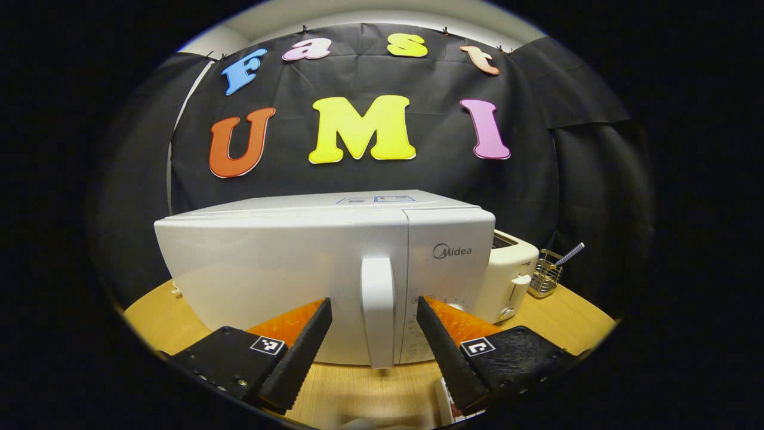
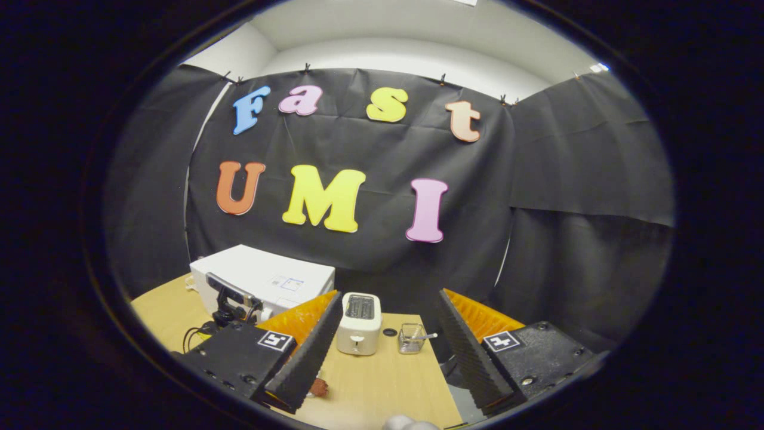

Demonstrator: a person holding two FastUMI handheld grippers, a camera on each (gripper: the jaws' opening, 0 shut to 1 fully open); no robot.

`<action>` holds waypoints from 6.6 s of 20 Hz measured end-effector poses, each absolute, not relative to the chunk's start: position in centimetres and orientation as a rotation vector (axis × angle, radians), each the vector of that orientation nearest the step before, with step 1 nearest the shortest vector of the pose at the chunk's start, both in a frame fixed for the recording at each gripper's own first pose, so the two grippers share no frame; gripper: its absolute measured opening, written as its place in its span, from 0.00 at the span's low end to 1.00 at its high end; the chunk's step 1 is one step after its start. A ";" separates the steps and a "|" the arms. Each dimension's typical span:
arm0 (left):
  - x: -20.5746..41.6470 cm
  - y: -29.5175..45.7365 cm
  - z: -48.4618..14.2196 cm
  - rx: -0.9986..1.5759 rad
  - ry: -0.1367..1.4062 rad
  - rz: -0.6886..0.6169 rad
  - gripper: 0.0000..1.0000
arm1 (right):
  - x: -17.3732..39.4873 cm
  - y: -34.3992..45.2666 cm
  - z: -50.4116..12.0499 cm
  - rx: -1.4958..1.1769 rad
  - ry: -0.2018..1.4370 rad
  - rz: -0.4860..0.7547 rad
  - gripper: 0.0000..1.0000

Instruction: Open the microwave oven with the left hand, put the food in, and close the microwave oven.

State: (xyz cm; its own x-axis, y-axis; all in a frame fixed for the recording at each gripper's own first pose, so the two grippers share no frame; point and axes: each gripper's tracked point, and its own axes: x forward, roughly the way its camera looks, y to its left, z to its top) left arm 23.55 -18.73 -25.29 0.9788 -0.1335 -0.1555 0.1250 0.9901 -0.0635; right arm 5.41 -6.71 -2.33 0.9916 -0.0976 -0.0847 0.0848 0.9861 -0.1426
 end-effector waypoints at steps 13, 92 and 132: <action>23.3 -19.3 -25.8 -0.060 0.162 -0.180 0.16 | 5.1 -6.8 -3.1 -0.156 0.097 -0.085 1.00; -6.2 11.4 -12.0 -0.023 0.164 -0.004 0.95 | 2.7 4.3 -36.1 0.130 0.587 0.096 1.00; 0.8 13.1 -13.1 -0.045 0.197 -0.112 0.95 | 19.7 32.2 -26.9 0.540 0.366 0.339 0.16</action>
